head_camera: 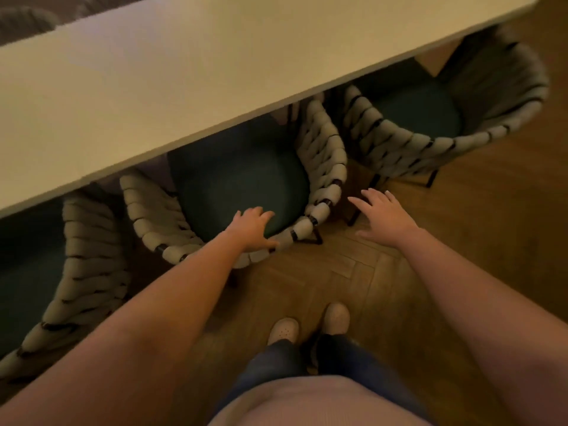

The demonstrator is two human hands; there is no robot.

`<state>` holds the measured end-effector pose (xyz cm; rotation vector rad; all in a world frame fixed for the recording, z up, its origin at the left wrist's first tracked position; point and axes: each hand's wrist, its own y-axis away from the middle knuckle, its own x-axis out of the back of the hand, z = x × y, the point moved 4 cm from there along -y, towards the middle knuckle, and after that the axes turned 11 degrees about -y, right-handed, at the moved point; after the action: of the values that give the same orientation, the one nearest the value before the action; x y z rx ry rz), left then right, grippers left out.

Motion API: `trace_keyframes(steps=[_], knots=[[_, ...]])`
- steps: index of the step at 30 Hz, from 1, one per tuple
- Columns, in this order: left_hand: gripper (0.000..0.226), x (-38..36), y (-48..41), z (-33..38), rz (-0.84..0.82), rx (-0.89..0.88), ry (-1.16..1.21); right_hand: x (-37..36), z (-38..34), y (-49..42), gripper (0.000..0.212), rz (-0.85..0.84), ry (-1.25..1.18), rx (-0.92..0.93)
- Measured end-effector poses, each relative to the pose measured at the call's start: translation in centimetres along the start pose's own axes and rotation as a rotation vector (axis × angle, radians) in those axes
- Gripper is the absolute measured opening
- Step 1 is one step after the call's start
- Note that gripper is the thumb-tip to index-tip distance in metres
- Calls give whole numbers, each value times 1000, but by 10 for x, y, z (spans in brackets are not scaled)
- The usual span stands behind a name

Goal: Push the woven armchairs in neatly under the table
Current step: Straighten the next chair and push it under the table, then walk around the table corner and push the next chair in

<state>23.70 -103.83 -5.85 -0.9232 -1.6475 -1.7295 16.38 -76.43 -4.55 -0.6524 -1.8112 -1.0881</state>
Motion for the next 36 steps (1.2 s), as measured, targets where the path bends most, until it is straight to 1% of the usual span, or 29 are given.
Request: trace_keyframes(steps=[2, 5, 8, 11, 14, 17, 19, 22, 26, 29, 33, 36], knots=[[80, 16, -8, 8, 39, -9, -13, 2, 11, 10, 85, 9, -29, -27], [75, 52, -33, 59, 115, -94, -75, 14, 58, 42, 82, 49, -87, -130], [67, 83, -60, 124, 173, -130, -159, 25, 117, 66, 78, 105, -159, -202], [67, 107, -93, 202, 194, -142, -198, 29, 186, 86, 76, 135, -240, -265], [67, 129, -124, 283, 212, -143, -140, 30, 257, 100, 77, 143, -290, -300], [68, 153, -149, 365, 209, -140, -87, 43, 331, 116, 80, 106, -305, -304], [70, 166, -163, 404, 211, -130, -53, 56, 370, 121, 80, 81, -297, -286], [70, 191, -189, 457, 218, -116, 11, 90, 433, 114, 74, 108, -292, -232], [71, 228, -221, 493, 267, -86, 57, 129, 480, 82, 71, 175, -320, -154], [70, 262, -263, 504, 294, -6, 129, 156, 514, 38, 72, 156, -277, -56], [74, 303, -332, 514, 289, 90, 197, 196, 566, -35, 84, 129, -209, 27], [78, 337, -386, 520, 271, 141, 207, 229, 607, -91, 92, 94, -208, 20]])
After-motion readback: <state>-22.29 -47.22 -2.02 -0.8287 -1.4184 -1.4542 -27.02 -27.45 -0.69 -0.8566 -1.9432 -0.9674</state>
